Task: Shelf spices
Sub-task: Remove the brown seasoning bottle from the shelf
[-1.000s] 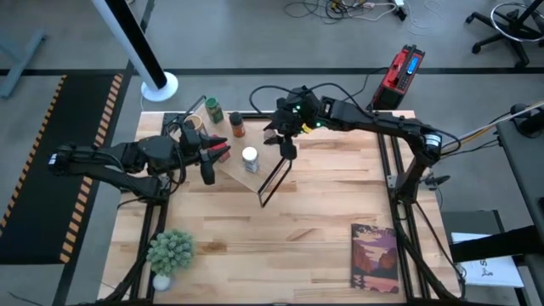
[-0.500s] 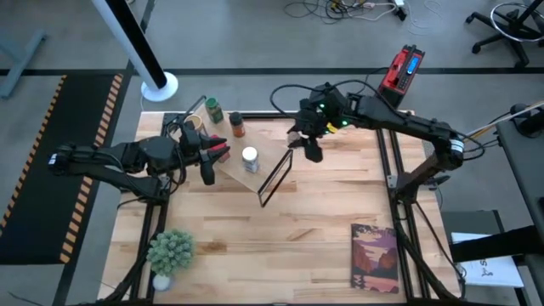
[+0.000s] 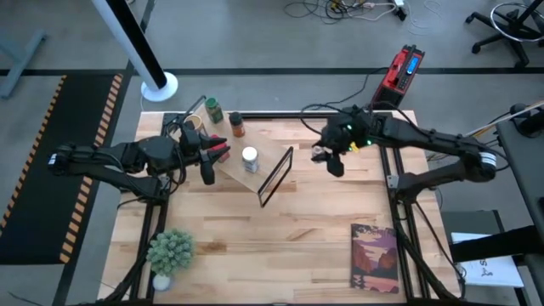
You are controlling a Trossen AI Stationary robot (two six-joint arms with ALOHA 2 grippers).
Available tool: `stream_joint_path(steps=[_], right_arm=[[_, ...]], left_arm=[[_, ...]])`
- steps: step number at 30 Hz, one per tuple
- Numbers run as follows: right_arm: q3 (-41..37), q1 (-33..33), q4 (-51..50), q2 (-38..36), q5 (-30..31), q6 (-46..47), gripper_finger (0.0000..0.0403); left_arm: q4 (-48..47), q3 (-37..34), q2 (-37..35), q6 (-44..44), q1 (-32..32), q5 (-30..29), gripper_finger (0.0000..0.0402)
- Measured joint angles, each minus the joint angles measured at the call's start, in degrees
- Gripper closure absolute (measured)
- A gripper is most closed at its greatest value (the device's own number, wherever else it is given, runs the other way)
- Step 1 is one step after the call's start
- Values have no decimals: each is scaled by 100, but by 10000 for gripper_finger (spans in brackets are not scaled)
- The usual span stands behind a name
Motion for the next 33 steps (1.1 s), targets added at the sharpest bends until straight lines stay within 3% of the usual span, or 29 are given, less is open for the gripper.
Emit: stream_joint_path(steps=[7, 15, 29, 33], right_arm=[[-1622, 0, 1085, -712, 508, 531, 245], [-3077, 0, 2231, -912, 1021, 977, 245], [-4642, -15, 4129, -924, 1871, 1159, 245], [-4962, -17, 4430, -919, 2475, 1349, 245]], left_arm=[[79, 0, 9, 11, 1, -2, 287], [91, 0, 16, 20, 1, -5, 287], [91, 1, 14, 24, 1, -9, 287], [91, 0, 14, 24, 2, -11, 287]])
